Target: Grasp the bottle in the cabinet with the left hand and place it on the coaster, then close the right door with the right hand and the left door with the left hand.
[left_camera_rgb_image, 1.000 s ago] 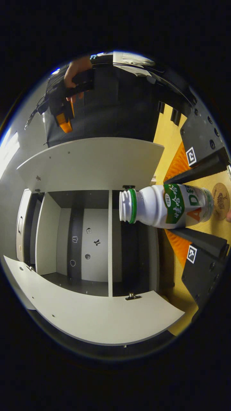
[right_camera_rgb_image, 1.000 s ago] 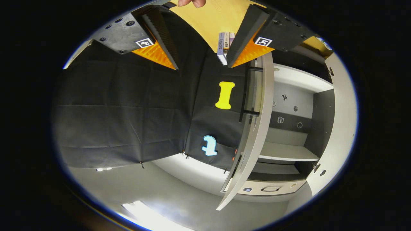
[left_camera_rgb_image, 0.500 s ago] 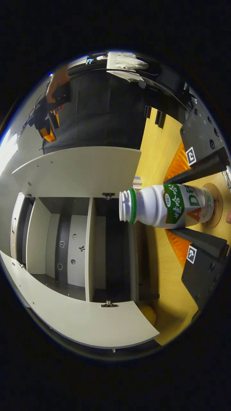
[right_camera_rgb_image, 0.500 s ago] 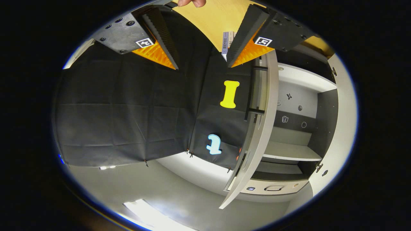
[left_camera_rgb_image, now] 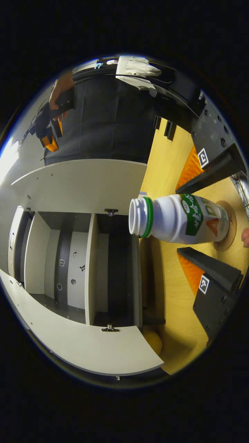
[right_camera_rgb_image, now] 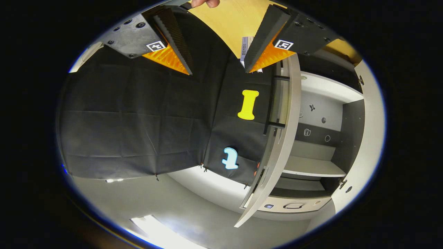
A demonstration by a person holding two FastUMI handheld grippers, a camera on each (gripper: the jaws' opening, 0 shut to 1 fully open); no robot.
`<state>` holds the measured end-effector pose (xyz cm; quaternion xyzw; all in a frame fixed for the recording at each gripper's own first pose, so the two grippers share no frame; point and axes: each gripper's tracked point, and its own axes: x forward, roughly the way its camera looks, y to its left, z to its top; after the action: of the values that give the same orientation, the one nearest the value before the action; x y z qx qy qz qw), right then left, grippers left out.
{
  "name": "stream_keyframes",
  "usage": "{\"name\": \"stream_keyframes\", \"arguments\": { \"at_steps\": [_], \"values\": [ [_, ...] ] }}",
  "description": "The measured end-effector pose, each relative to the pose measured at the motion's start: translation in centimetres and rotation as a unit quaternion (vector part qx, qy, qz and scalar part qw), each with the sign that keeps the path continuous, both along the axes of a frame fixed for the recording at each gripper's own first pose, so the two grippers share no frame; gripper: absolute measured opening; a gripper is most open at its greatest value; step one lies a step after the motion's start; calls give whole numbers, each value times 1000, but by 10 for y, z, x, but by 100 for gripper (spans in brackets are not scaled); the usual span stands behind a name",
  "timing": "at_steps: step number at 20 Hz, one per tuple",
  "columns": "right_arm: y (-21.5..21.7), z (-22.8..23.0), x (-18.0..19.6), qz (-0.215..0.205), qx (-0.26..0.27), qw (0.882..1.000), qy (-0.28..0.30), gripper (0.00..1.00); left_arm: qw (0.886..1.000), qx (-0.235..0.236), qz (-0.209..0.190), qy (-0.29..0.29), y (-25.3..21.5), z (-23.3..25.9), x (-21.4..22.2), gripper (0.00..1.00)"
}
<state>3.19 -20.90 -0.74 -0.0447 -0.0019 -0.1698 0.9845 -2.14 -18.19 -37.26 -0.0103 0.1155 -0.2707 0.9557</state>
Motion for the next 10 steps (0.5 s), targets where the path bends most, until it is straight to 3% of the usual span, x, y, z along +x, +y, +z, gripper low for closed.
{"name": "stream_keyframes", "arguments": {
  "at_steps": [7, 10],
  "values": [
    [8, 3, 3, 9, 7, 1000, -2, 97, 1000, 10, 8, 23, 21, 14, -18, 97],
    [14, -1, 4, 27, 26, 999, 6, 97, 999, -2, 34, 25, 43, 60, -17, 97]
  ]
}}
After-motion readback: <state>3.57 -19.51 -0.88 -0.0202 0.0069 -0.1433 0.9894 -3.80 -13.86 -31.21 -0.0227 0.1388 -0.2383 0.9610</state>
